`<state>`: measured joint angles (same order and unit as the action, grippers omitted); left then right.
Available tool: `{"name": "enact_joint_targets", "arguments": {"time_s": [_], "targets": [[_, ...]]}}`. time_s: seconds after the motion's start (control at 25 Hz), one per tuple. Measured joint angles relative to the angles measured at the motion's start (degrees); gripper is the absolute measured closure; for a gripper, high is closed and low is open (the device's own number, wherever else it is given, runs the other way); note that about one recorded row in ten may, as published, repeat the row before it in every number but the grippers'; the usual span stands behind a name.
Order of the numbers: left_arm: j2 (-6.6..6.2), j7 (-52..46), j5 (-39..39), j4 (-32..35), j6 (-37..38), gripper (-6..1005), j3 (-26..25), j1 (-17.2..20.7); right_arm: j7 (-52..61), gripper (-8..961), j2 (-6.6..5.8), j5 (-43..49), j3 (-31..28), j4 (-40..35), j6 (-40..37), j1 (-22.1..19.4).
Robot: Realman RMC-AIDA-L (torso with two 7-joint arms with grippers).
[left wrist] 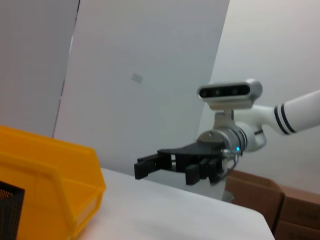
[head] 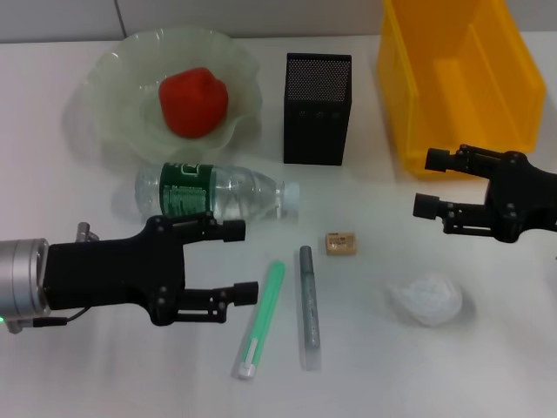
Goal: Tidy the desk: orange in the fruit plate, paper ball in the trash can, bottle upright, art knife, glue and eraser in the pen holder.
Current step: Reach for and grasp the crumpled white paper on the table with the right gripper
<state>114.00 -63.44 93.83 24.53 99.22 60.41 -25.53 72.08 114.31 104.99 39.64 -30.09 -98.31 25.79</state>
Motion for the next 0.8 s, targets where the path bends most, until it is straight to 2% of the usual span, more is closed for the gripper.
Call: {"name": "enact_joint_targets", "arguments": {"time_s": [0.16,0.2,0.4,0.6,0.8], "targets": [[-0.06,0.12,0.73,0.06,0.03,185,0.04,-0.05,4.93,147,-0.02,4.0,0.0,-7.4,-3.81,0.2],[0.11,0.15,3.13,0.55,0.06,185,-0.16,-0.45,6.5,148,-0.05,5.53,0.0,-9.37,-4.84,0.49],[0.53,1.49,5.03,1.26,0.15,185,0.24,-0.83,12.68,149,-0.35,15.03,0.0,-16.67,-9.53,4.09],[0.9,5.49,5.58,1.38,0.85,185,0.43,-0.84,14.94,150,-0.37,24.18,0.39,-20.03,-13.45,9.06],[1.4,8.71,7.07,1.4,1.15,185,0.47,-0.84,18.66,152,-0.03,29.53,5.72,-22.87,-14.27,12.59]]}}
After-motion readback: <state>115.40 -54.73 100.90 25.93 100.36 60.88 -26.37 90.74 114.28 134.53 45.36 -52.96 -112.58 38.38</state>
